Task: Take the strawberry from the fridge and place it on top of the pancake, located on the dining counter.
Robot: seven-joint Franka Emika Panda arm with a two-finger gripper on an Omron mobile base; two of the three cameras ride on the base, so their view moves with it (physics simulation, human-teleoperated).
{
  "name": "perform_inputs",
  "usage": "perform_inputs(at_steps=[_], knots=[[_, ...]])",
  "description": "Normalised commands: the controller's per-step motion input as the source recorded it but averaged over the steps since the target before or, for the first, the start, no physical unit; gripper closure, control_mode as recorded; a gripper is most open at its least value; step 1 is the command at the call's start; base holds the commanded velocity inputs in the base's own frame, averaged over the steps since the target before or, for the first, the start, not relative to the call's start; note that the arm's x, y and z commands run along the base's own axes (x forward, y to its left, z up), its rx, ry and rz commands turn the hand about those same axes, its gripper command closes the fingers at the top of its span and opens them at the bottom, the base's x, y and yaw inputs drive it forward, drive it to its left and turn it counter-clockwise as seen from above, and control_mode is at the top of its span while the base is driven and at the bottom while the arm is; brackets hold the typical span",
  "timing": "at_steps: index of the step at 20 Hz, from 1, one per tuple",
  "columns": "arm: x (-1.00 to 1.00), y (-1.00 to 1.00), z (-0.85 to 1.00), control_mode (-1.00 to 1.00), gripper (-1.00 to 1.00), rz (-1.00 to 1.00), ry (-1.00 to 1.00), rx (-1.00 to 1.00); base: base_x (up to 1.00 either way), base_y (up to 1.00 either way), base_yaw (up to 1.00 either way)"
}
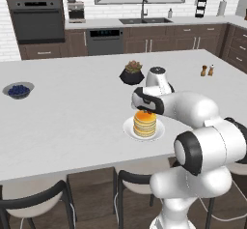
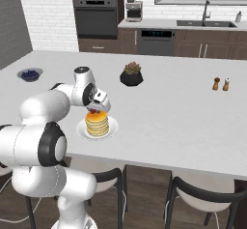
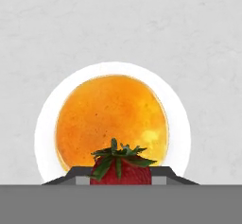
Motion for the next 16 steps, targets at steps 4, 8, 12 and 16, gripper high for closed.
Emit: perform_inputs(at_steps=[4, 8, 12, 16], knots=[[0.09, 0.00, -0.12, -1.00, 1.00, 0.00, 0.00, 0.00, 0.00, 0.00, 0.00], [0.11, 0.00, -0.15, -1.00, 1.00, 0.00, 0.00, 0.00, 0.00, 0.00, 0.00], [0.11, 0.00, -0.14, -1.00, 1.00, 0.00, -0.01, 0.00, 0.00, 0.00, 0.00], [0.15, 0.00, -0.13, -1.00, 1.00, 0.00, 0.00, 0.00, 0.00, 0.00, 0.00]])
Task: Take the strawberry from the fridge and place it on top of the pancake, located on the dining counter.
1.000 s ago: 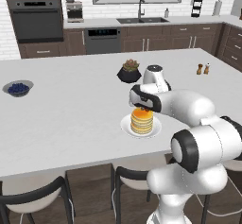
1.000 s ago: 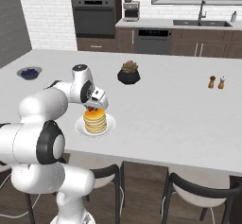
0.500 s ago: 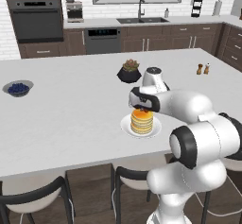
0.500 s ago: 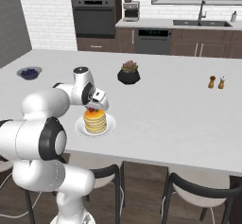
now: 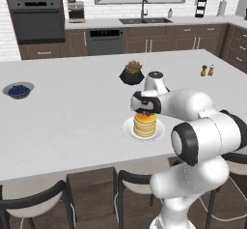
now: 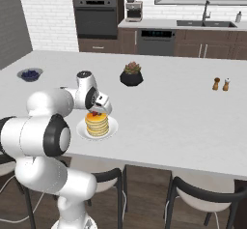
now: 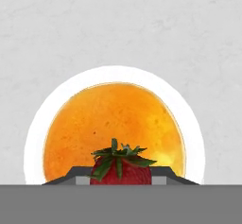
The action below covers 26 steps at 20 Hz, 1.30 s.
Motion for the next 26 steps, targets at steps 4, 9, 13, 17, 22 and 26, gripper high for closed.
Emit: perform_inputs(at_steps=[4, 9, 13, 17, 22, 26], knots=[[0.08, 0.00, -0.15, -1.00, 1.00, 0.00, 0.00, 0.00, 0.00, 0.00, 0.00], [0.00, 0.01, -0.16, -1.00, 1.00, 0.00, 0.00, 0.00, 0.00, 0.00, 0.00], [0.00, 0.00, -0.13, -1.00, 1.00, 0.00, 0.00, 0.00, 0.00, 0.00, 0.00], [0.00, 0.00, -0.15, -1.00, -1.00, 0.00, 0.00, 0.00, 0.00, 0.00, 0.00], [0.00, 0.00, -0.02, -1.00, -1.00, 0.00, -0.01, 0.00, 0.00, 0.00, 0.00], [0.00, 0.00, 0.00, -1.00, -1.00, 0.00, -0.01, 0.00, 0.00, 0.00, 0.00]])
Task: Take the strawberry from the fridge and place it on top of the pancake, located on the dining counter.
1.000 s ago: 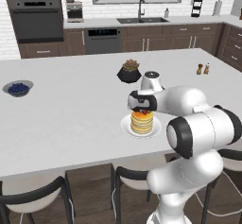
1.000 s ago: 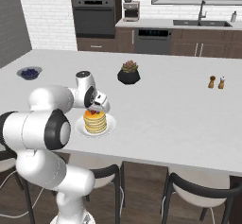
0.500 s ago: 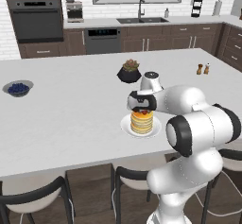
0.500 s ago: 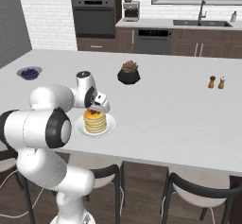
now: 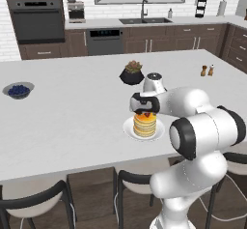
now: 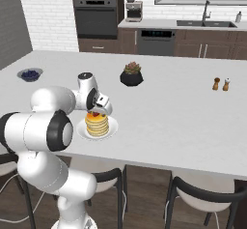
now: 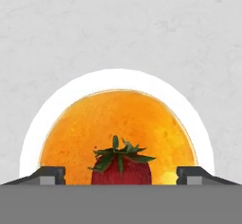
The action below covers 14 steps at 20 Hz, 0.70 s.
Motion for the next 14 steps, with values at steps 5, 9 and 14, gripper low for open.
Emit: perform_inputs(at_steps=[5, 9, 14], knots=[[0.00, 0.00, 0.13, -1.00, -1.00, 0.00, 0.00, 0.00, 0.00, 0.00, 0.00], [-0.06, 0.00, 0.60, -1.00, -1.00, 0.00, -0.07, 0.00, 0.00, 0.00, 0.00], [-0.47, -0.14, 0.74, -1.00, -1.00, 0.00, -0.14, 0.04, 0.00, 0.00, 0.00]])
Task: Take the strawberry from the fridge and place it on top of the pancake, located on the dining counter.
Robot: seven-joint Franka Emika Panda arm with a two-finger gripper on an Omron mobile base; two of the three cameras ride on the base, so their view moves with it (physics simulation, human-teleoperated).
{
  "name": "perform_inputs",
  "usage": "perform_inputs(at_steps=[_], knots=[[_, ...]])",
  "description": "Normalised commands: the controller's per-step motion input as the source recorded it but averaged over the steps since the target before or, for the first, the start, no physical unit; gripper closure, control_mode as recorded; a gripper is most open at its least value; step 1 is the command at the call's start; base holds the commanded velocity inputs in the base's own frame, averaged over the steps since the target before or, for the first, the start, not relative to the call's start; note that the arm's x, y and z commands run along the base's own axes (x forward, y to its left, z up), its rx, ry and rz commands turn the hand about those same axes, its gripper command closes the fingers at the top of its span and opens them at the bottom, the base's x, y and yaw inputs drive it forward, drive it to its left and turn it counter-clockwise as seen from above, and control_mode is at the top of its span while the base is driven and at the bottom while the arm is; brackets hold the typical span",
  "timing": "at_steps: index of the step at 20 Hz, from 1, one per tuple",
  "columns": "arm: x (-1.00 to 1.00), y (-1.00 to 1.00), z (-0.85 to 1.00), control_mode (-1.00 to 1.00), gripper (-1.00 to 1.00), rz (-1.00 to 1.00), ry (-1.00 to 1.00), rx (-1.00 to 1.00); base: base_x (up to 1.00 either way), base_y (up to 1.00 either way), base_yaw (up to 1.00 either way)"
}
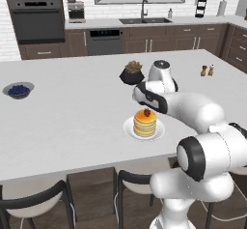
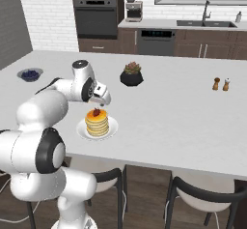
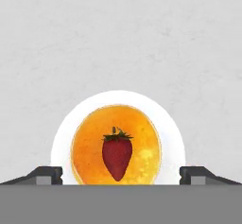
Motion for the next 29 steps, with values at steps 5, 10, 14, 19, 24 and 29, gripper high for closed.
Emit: perform_inputs(at_steps=[5, 10, 14, 19, 24, 29], knots=[[-0.88, -0.40, 0.58, -1.00, -1.00, 0.00, -0.16, 0.13, 0.00, 0.00, 0.00], [-0.93, -0.26, 0.46, -1.00, -1.00, 0.00, -0.15, 0.11, 0.00, 0.00, 0.00], [-0.80, -0.29, 0.49, -1.00, -1.00, 0.00, -0.04, 0.19, 0.00, 0.00, 0.00], [-0.64, -0.48, 0.10, -1.00, -1.00, 0.00, 0.11, 0.29, 0.00, 0.00, 0.00], [-0.47, -0.53, -0.03, -1.00, -1.00, 0.00, 0.30, 0.30, 0.00, 0.00, 0.00], [-0.62, -0.29, -0.08, -1.00, -1.00, 0.00, 0.25, 0.22, 0.00, 0.00, 0.00]])
